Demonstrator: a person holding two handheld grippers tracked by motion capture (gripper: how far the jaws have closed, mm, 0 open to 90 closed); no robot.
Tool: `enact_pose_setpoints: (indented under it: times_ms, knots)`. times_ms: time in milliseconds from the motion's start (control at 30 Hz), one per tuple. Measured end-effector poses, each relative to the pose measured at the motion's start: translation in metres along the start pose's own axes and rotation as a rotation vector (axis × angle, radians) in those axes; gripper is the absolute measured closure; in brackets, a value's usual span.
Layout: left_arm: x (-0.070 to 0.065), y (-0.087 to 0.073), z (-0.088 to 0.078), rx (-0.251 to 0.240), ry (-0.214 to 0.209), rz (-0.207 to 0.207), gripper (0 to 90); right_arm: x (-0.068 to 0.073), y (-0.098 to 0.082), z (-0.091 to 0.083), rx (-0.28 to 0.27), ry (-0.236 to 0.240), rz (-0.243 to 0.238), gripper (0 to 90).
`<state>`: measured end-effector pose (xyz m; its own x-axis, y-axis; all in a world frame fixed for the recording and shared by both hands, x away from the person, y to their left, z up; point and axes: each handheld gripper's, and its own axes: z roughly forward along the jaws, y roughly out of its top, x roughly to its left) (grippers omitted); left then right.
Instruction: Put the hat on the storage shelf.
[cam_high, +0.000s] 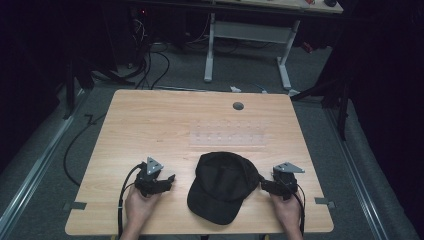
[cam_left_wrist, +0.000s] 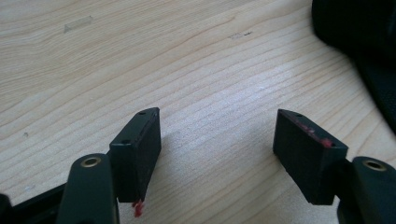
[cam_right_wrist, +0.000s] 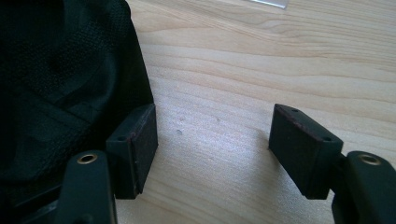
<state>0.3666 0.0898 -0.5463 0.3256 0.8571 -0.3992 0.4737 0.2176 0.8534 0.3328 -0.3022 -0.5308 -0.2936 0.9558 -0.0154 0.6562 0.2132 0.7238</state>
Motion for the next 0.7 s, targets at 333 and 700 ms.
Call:
enact_pose_setpoints:
  times_ms: [333, 700]
  knots:
    - [0.0001, 0.0, 0.0, 0.0, 0.002, -0.001, 31.7, 0.0, 0.0006, 0.0006, -0.001, -0.002, 0.001, 33.1]
    - [0.001, 0.0009, -0.0001, -0.003, 0.004, -0.013, 31.1, 0.0002, 0.0005, 0.0006, -0.001, -0.003, 0.003, 34.1]
